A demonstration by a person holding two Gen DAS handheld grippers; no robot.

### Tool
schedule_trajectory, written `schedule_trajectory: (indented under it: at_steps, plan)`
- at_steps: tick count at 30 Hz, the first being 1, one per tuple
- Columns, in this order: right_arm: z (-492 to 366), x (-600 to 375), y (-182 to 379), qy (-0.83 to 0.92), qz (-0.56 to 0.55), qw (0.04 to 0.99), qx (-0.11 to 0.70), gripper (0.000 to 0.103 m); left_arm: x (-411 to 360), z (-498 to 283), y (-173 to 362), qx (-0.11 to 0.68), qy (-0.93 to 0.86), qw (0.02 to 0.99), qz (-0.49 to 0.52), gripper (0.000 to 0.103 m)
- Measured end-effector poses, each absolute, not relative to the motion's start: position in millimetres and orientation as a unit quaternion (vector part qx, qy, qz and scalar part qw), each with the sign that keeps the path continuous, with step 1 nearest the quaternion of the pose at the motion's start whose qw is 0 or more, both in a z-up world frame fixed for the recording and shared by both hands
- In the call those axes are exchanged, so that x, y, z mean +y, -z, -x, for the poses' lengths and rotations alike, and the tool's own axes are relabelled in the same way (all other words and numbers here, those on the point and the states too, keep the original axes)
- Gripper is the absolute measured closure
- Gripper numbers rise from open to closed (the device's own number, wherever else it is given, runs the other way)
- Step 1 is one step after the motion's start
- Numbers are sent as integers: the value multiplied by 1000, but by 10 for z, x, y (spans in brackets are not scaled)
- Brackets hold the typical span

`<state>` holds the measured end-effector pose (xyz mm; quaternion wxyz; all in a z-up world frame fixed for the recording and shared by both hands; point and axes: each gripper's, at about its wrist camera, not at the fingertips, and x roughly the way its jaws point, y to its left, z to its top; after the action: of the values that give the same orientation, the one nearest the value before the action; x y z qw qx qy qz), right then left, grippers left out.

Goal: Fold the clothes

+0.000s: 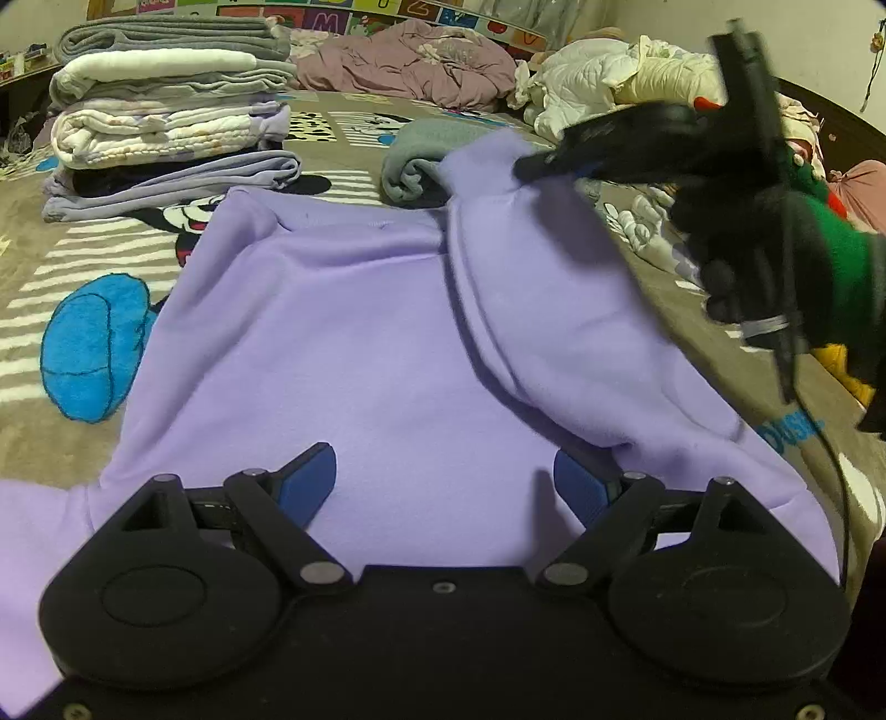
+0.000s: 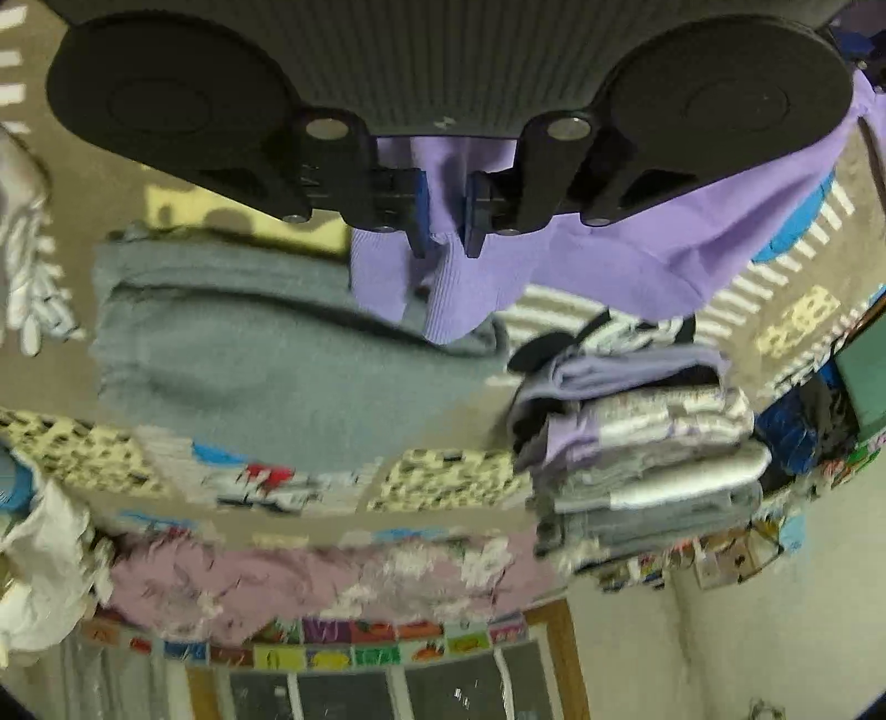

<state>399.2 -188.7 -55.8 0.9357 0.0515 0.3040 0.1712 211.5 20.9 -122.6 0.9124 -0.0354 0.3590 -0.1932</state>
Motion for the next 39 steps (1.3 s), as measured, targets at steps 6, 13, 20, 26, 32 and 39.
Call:
schedule_trajectory:
  at_steps: [6,13,20,26,32,39]
  plan:
    - [-3665,-2096,194,-138,-67,952,264,89,206,-2108,1232,359,192,913,32,16]
    - [-3171,-2455,-178,-91,-78,968,222,89,144,-2097,1249,356,185,916,8,16]
    - [-2725,-2830,-431,-44,-91,975,200,89,121,-2062,1238,355,177,918,-13,16]
    - [-2366,-3193,-465,9,-113,976,187,89,101,-2030,1247,353,170,920,-31,16]
    - [-2035,-3536,-428,63,-145,972,174,89,61,-2014,1255,351,164,920,-49,16]
    - [-1639,-3902,-309,108,-179,963,167,89,31,-2008,1262,350,159,921,-60,15]
